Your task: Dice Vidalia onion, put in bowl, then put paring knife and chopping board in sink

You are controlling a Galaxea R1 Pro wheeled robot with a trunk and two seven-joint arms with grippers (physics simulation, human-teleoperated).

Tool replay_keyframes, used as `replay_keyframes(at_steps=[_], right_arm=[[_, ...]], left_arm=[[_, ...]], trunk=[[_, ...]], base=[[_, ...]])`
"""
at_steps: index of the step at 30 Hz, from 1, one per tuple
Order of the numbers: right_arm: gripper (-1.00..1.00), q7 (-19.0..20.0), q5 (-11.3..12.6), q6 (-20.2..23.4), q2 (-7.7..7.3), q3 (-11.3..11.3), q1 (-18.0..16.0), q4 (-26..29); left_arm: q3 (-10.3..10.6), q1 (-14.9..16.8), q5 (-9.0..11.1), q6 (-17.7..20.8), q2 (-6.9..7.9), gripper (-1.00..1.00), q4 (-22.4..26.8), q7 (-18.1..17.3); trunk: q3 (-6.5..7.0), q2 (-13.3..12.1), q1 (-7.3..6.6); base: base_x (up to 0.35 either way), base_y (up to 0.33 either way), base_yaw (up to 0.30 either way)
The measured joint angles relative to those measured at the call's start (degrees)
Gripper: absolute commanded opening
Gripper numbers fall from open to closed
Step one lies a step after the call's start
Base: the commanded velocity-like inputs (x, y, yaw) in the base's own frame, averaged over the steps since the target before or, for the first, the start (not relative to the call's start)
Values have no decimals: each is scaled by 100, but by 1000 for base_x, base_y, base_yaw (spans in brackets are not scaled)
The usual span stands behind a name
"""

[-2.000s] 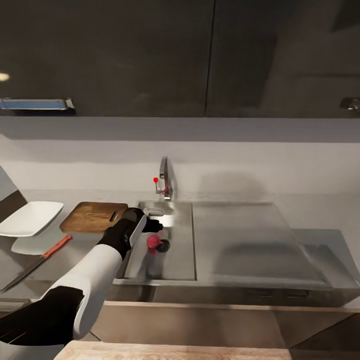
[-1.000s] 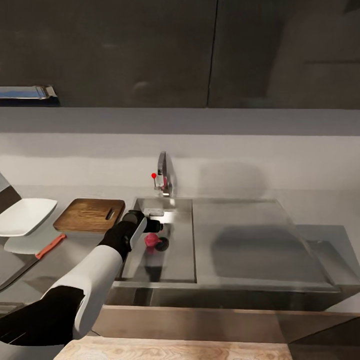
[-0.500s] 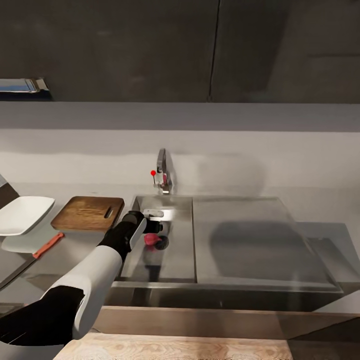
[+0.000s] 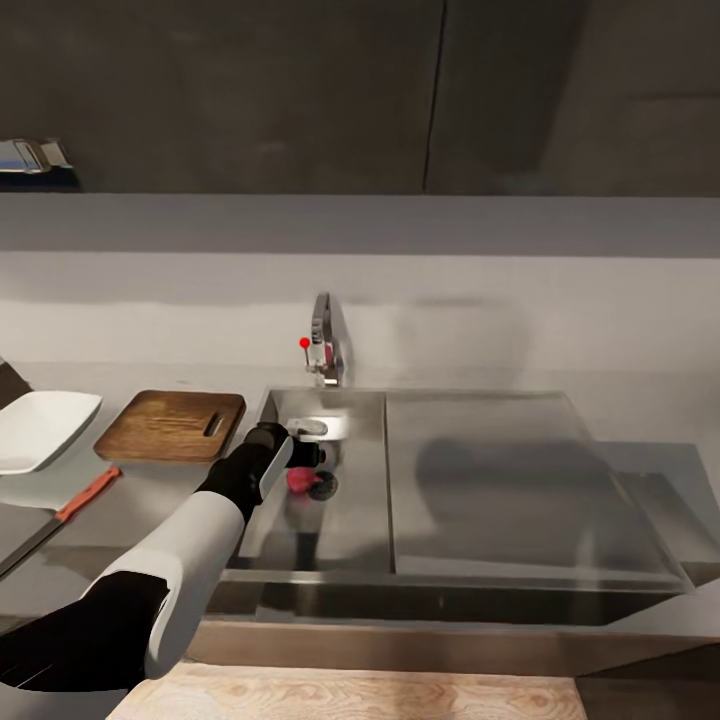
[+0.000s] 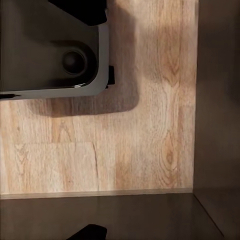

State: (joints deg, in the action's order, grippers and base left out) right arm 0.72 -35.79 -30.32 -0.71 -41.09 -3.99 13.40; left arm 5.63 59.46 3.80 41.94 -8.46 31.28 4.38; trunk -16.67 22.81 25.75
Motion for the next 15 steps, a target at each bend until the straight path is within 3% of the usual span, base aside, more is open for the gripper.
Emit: replay_keyframes(at_steps=[15], right_arm=[[100, 0, 0, 0, 0, 0, -1, 0]], left_arm=[[16, -8, 0, -3, 3, 100, -49, -8]], trunk=[[-141, 0, 1]], base=[[7, 0, 0]])
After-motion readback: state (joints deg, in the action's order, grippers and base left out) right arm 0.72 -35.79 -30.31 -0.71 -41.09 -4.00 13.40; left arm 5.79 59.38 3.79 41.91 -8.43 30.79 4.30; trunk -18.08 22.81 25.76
